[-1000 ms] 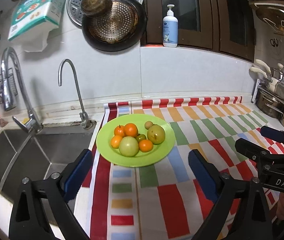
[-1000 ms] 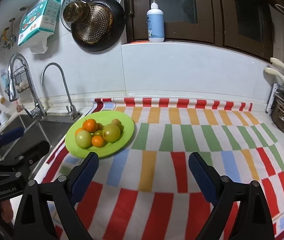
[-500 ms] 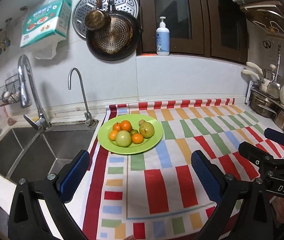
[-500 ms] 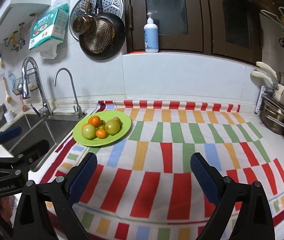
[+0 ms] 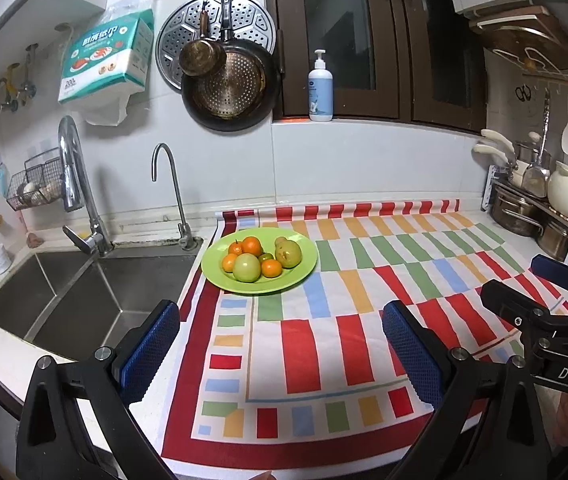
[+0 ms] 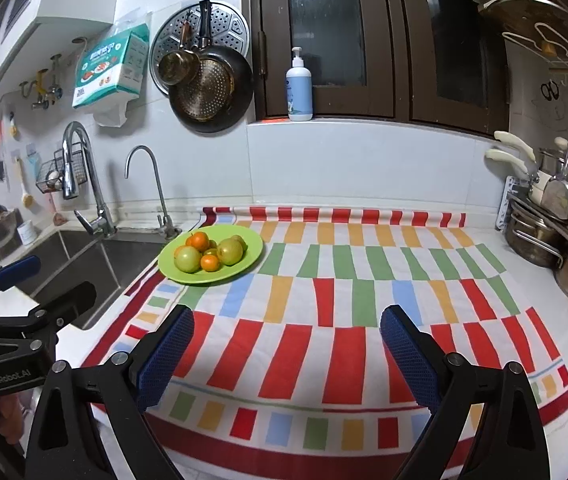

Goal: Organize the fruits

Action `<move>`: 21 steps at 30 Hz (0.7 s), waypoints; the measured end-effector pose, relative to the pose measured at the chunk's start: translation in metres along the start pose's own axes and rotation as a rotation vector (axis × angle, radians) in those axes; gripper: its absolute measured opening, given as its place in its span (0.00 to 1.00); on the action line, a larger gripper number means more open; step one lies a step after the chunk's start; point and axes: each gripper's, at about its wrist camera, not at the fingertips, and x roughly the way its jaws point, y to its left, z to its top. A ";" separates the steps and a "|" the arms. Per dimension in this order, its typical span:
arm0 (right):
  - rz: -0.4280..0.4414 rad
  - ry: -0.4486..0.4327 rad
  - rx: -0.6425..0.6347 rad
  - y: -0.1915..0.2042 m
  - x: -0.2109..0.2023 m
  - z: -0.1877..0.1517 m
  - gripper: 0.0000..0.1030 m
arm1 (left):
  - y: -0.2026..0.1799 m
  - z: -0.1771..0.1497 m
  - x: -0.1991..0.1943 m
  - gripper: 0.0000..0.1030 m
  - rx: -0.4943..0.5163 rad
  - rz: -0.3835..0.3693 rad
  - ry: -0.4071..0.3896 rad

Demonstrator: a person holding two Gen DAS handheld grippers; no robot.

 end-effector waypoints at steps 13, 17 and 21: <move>-0.008 -0.017 0.010 -0.001 -0.024 -0.010 0.92 | -0.005 -0.006 -0.022 1.00 0.004 0.001 -0.020; -0.007 -0.020 0.006 -0.002 -0.027 -0.010 0.92 | -0.006 -0.006 -0.026 1.00 0.002 -0.002 -0.027; -0.008 -0.026 0.003 -0.002 -0.031 -0.010 0.92 | -0.006 -0.006 -0.030 1.00 0.001 -0.006 -0.032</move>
